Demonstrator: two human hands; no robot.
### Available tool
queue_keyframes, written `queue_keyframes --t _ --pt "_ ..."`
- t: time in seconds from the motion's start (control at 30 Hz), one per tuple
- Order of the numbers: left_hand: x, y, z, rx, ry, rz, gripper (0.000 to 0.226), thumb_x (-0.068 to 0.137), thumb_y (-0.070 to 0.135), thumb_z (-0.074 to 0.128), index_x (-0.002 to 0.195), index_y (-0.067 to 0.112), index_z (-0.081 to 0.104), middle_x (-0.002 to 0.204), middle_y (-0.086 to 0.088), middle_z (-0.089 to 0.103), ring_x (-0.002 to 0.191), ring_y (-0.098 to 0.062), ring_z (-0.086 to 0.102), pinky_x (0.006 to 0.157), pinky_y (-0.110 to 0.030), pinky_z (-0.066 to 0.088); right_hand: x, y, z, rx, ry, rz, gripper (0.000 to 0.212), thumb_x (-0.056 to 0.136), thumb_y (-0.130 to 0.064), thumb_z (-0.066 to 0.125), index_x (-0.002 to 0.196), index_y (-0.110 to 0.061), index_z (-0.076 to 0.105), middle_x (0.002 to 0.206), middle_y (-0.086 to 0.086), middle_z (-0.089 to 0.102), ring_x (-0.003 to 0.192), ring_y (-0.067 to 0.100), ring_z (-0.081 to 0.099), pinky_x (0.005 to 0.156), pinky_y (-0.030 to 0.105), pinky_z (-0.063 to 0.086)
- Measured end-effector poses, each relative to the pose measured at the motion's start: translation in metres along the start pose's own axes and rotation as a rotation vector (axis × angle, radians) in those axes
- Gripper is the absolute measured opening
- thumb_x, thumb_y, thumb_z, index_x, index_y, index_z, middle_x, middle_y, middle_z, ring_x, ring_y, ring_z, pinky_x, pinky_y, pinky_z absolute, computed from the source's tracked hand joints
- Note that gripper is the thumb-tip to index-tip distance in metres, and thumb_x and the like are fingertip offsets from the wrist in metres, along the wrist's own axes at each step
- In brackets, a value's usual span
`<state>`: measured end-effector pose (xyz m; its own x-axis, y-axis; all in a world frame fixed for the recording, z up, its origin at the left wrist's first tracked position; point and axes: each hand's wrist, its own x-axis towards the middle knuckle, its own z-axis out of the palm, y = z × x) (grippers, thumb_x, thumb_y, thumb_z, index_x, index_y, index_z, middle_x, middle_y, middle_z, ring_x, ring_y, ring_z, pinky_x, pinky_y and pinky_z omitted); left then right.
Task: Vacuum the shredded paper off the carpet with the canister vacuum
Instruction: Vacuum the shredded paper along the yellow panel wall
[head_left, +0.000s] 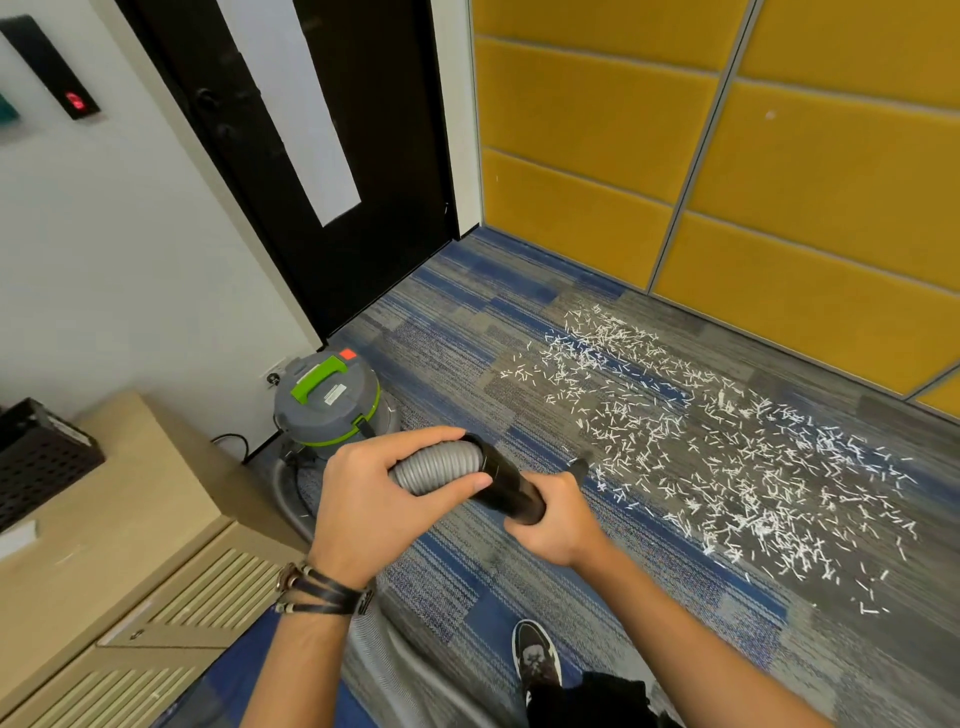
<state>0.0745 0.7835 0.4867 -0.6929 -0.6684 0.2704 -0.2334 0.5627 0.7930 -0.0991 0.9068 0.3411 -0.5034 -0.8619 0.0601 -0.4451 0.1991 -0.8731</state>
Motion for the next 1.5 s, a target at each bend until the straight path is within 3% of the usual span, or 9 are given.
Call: queue_keyframes --t 0.2,0.37,0.57,0.7,0.87,1.03,1.1,1.2,1.5 --pt "-0.025 0.012 -0.005 -0.019 -0.02 0.027 0.047 0.066 0.063 0.085 0.106 0.037 0.083 0.1 0.027 0.078 0.094 0.005 0.074 0.088 -0.027 0.059 -0.025 -0.017 0.0 0.041 -0.029 -0.002 0.036 0.069 -0.012 0.069 0.059 -0.035 0.044 0.051 -0.019 0.051 0.044 0.005 0.043 0.05 0.013 0.03" --pt "-0.05 0.015 -0.007 -0.076 -0.051 0.019 0.047 0.065 0.06 0.088 0.104 0.034 0.083 0.1 0.026 0.078 0.094 0.003 0.074 0.09 -0.026 0.058 -0.058 -0.021 -0.003 0.047 -0.058 0.001 0.021 0.068 -0.032 0.065 0.056 -0.035 0.048 0.052 -0.017 0.053 0.046 0.005 0.045 0.051 0.016 0.032" --pt "-0.074 0.029 -0.01 -0.031 -0.016 0.067 0.046 0.067 0.06 0.088 0.107 0.037 0.083 0.101 0.026 0.078 0.095 0.006 0.073 0.088 -0.028 0.059 -0.084 -0.03 0.0 0.069 -0.026 -0.003 0.021 0.067 -0.033 0.065 0.055 -0.034 0.047 0.05 -0.018 0.051 0.043 0.005 0.041 0.049 0.016 0.03" --pt "-0.084 0.037 -0.018 -0.014 -0.008 0.099 0.046 0.066 0.059 0.089 0.106 0.037 0.083 0.101 0.025 0.078 0.094 0.005 0.074 0.088 -0.028 0.059 -0.094 -0.034 0.012 0.082 0.017 -0.016 0.031 0.069 -0.016 0.068 0.056 -0.035 0.047 0.05 -0.017 0.048 0.045 0.006 0.041 0.049 0.017 0.029" --pt "-0.102 0.043 -0.023 -0.047 0.001 0.122 0.046 0.066 0.058 0.089 0.106 0.034 0.083 0.102 0.025 0.078 0.095 0.004 0.074 0.089 -0.023 0.058 -0.11 -0.038 0.01 0.044 -0.027 -0.04 0.036 0.072 -0.01 0.07 0.059 -0.032 0.045 0.049 -0.015 0.047 0.045 0.007 0.04 0.05 0.019 0.031" --pt "-0.115 0.041 -0.03 -0.051 0.065 0.08 0.048 0.069 0.059 0.086 0.108 0.033 0.083 0.101 0.023 0.079 0.094 0.001 0.075 0.09 -0.024 0.058 -0.115 -0.043 0.006 -0.014 -0.046 -0.032 0.012 0.066 -0.018 0.069 0.064 -0.014 0.058 0.054 0.0 0.059 0.047 0.021 0.055 0.047 0.035 0.045" --pt "-0.118 0.04 -0.027 -0.034 0.051 0.068 0.047 0.07 0.061 0.085 0.109 0.035 0.082 0.101 0.024 0.078 0.095 0.002 0.074 0.09 -0.028 0.059 -0.116 -0.039 0.007 -0.019 -0.018 -0.037 0.012 0.067 -0.02 0.068 0.062 -0.021 0.057 0.051 -0.007 0.054 0.044 0.012 0.047 0.047 0.029 0.039" --pt "-0.125 0.036 -0.012 -0.011 0.006 0.047 0.043 0.071 0.062 0.085 0.108 0.04 0.081 0.102 0.026 0.077 0.096 0.005 0.073 0.09 -0.031 0.059 -0.118 -0.036 0.007 -0.017 0.005 -0.036 0.032 0.068 -0.015 0.067 0.059 -0.037 0.047 0.048 -0.016 0.048 0.043 0.007 0.041 0.05 0.015 0.031" --pt "-0.145 0.02 0.008 -0.056 -0.085 0.014 0.044 0.069 0.063 0.086 0.107 0.042 0.081 0.103 0.029 0.076 0.099 0.005 0.072 0.091 -0.03 0.058 -0.151 -0.019 0.012 -0.007 -0.003 0.019 0.018 0.069 -0.037 0.063 0.061 -0.033 0.047 0.049 -0.019 0.051 0.044 0.005 0.045 0.051 0.013 0.033"
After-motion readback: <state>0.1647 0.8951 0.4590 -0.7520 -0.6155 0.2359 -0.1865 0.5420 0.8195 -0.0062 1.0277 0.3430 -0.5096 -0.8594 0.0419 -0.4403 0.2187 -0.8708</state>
